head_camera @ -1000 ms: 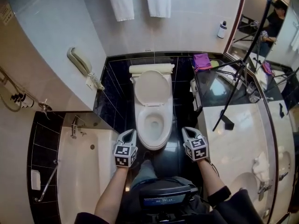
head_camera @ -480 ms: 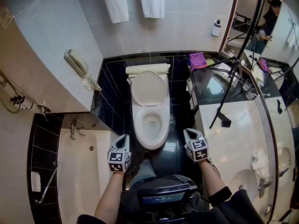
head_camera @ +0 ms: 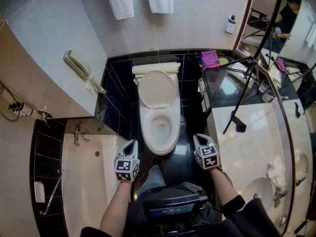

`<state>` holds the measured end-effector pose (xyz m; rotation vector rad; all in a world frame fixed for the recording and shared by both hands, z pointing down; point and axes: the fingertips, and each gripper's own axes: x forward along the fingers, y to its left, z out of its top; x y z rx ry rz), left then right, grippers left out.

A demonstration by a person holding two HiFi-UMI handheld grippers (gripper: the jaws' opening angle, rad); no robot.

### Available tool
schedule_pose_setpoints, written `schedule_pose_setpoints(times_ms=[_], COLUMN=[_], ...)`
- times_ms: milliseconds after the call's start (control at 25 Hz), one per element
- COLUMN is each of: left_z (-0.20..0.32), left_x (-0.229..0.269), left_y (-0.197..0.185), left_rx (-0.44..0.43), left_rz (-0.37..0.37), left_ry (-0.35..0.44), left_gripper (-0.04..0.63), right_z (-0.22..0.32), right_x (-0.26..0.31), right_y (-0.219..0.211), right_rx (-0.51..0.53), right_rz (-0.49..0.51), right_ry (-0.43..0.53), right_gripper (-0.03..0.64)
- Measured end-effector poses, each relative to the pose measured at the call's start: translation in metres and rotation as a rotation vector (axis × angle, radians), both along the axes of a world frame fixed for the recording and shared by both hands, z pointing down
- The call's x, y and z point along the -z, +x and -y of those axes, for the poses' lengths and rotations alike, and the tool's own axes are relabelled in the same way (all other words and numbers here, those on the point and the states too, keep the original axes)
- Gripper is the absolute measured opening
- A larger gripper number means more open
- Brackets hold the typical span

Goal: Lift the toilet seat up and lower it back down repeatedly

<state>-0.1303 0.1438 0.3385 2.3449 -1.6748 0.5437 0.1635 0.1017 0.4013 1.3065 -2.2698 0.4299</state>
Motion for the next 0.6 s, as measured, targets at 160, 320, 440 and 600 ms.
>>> schedule_pose_setpoints(times_ms=[160,320,440,600], left_z=[0.009,0.026,0.042,0.057], left_x=[-0.011,-0.026,-0.04,-0.066], left_y=[0.004,0.007,0.006,0.005], left_rx=[-0.031,-0.061,-0.081,-0.108], left_rz=[0.018,0.042,0.062,0.082], left_ry=[-0.01,-0.019,-0.028,-0.053], left_gripper=[-0.008,-0.008,-0.008,-0.008], right_z=[0.004,0.016,0.026,0.038], right_x=[-0.023,-0.055,-0.083,-0.132], right_y=[-0.007,-0.012,-0.018,-0.026], right_rx=[0.004,-0.017,-0.046,-0.097], right_rz=[0.01,0.047,0.082,0.158], right_ry=[-0.056,-0.129,-0.19,-0.288], right_gripper=[0.111,0.176,0.202,0.222])
